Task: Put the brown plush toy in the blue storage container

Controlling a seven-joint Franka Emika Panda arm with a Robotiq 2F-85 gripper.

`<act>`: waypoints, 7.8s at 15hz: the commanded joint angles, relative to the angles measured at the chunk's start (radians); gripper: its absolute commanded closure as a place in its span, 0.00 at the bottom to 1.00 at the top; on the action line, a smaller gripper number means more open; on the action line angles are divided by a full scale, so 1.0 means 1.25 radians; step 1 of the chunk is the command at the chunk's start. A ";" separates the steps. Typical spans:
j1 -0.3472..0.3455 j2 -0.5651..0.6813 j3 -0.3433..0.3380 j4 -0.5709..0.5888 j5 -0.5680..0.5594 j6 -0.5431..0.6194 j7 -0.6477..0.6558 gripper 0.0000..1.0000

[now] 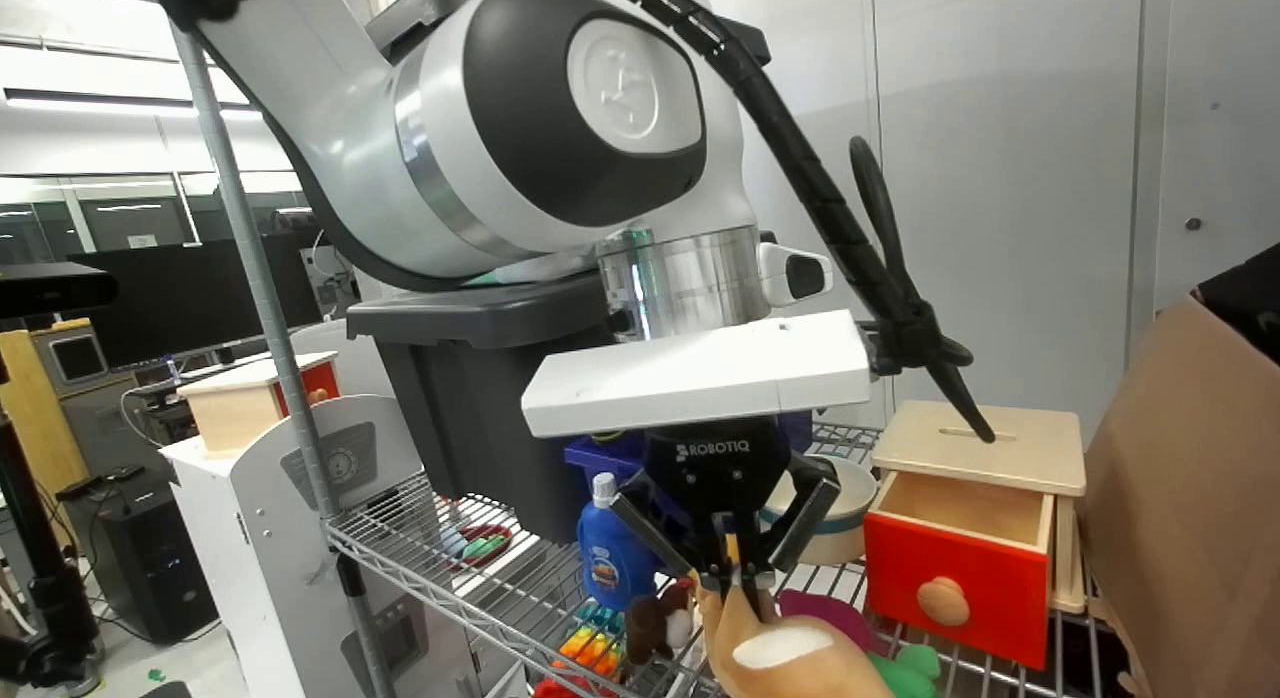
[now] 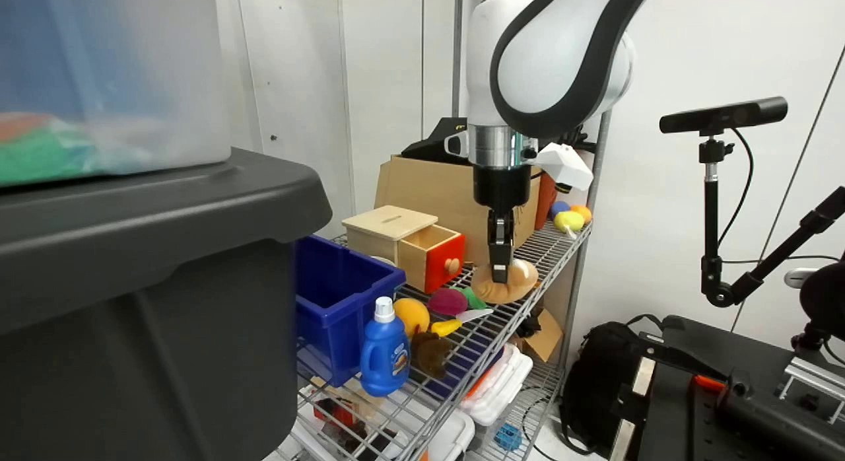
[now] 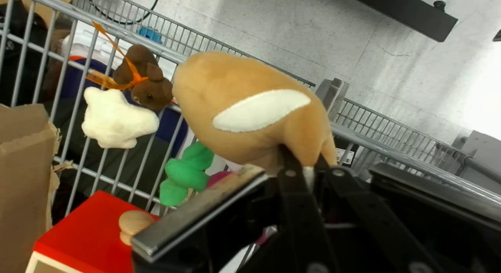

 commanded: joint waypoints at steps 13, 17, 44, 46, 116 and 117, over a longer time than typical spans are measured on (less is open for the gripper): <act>0.057 -0.098 -0.076 -0.008 -0.066 -0.135 0.143 0.98; 0.055 -0.102 -0.076 0.023 -0.054 -0.164 0.167 0.98; 0.046 -0.022 -0.084 0.284 0.041 -0.382 0.262 0.98; 0.045 -0.009 -0.076 0.313 0.047 -0.372 0.244 0.98; 0.089 0.161 0.102 0.554 0.120 -0.202 -0.086 0.98; 0.089 0.162 0.103 0.555 0.120 -0.204 -0.086 0.66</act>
